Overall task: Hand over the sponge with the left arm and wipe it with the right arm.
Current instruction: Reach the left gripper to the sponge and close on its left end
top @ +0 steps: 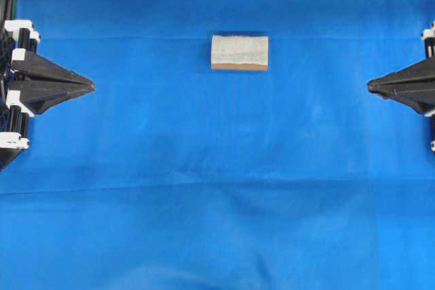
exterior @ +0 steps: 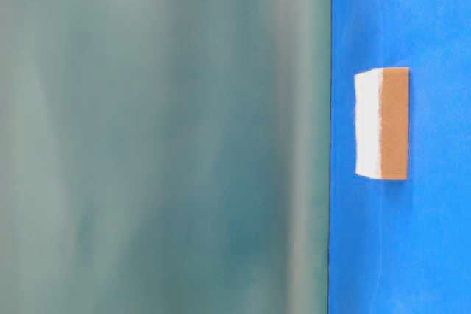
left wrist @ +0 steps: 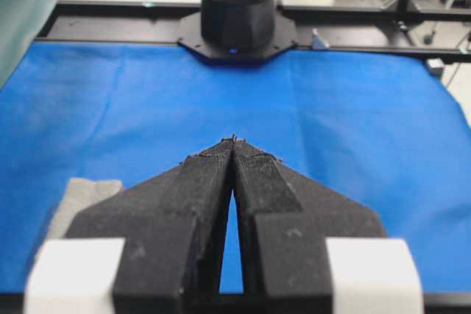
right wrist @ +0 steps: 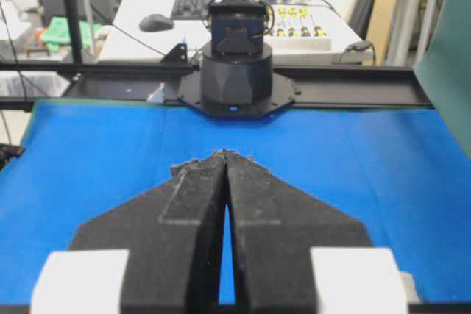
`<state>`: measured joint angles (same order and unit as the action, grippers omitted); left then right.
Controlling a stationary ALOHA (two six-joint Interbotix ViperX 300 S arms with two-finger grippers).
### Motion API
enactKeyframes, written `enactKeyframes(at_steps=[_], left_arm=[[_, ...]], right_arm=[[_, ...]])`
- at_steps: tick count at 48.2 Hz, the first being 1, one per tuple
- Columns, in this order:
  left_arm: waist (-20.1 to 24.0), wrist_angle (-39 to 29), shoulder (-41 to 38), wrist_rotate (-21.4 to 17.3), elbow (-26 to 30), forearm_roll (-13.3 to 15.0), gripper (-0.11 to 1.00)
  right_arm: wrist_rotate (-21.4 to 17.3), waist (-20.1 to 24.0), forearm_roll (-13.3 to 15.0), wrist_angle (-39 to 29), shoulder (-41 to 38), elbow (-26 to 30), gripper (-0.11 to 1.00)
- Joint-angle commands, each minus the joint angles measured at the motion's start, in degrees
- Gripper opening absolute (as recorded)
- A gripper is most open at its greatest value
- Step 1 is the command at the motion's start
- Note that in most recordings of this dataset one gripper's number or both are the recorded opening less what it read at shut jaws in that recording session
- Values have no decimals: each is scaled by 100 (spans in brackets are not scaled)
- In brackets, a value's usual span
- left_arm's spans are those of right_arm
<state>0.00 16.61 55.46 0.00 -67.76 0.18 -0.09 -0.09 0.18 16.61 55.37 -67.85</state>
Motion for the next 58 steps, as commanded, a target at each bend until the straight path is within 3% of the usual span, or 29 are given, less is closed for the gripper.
enactKeyframes(at_steps=[1,13,27,29,37,43,47,58], left_arm=[[53,18,-88,-70,229,97,0],[439,-53,-589,-193,431,105,0],[1090,-26,-1934,-422,976,105,3],[1151,-44,-2145,-448,1081,105,9],[1239,-325,-3120,-527,1644,105,56],[1283,-773,-3806,-932,2127,105,87],[1362,-835,-4236,-1072,2347,105,94],[1415,-835,-5563,-1292,2944,105,94]], right_arm=[[-9,-9,-9,35,-18,185,0],[-18,-53,-9,-141,-44,237,0],[-26,-62,-9,-141,-167,229,0],[-26,-62,-9,-132,-176,229,0],[-26,-62,-26,-141,-211,220,0],[-35,-62,-35,-141,-220,202,0],[-35,-62,-44,-149,-237,211,0],[-35,-62,-44,-158,-299,193,0]])
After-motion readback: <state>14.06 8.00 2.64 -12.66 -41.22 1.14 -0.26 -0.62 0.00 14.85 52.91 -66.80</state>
